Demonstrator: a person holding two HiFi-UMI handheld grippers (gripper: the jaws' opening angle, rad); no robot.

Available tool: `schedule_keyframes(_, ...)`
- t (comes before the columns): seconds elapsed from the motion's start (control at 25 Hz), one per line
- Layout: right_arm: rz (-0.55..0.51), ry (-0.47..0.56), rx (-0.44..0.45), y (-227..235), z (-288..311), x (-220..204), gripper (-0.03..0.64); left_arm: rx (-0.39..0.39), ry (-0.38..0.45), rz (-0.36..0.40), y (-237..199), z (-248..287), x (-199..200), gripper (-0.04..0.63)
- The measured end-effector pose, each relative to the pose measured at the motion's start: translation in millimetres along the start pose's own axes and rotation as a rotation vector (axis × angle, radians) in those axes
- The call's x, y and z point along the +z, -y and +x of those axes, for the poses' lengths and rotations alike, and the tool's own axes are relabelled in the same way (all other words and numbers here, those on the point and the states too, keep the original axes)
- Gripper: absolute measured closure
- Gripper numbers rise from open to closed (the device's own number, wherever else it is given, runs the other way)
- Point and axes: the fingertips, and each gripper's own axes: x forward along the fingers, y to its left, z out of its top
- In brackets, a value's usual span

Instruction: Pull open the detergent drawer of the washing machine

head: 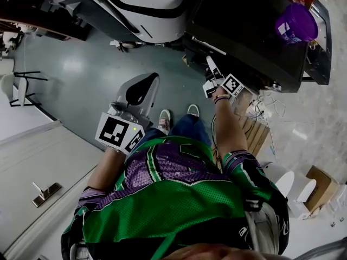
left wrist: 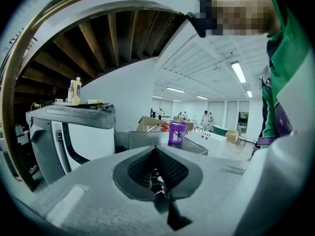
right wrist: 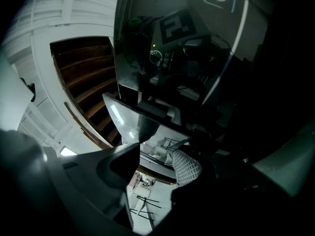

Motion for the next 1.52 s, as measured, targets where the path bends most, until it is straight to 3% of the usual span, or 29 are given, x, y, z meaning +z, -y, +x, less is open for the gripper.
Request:
schedule_keyframes(0.24,-0.005,0.006,0.045,-11.6,-4.1,-12.5,0.42,-0.026,0.009,0.009,-0.5,-8.9,0.6,0.58)
schedule_keyframes(0.56,-0.006,0.019,-0.013,-13.6,-17.5,-28.3,0.419,-0.063,0.013,0.007,-5.1,-24.1,-3.7,0.58)
schedule_keyframes(1.52,-0.025,0.109,-0.025,-35.9,-54.4,-81.5,0.416,-0.198,0.015,0.039,-13.0,-69.9,-18.8,0.58)
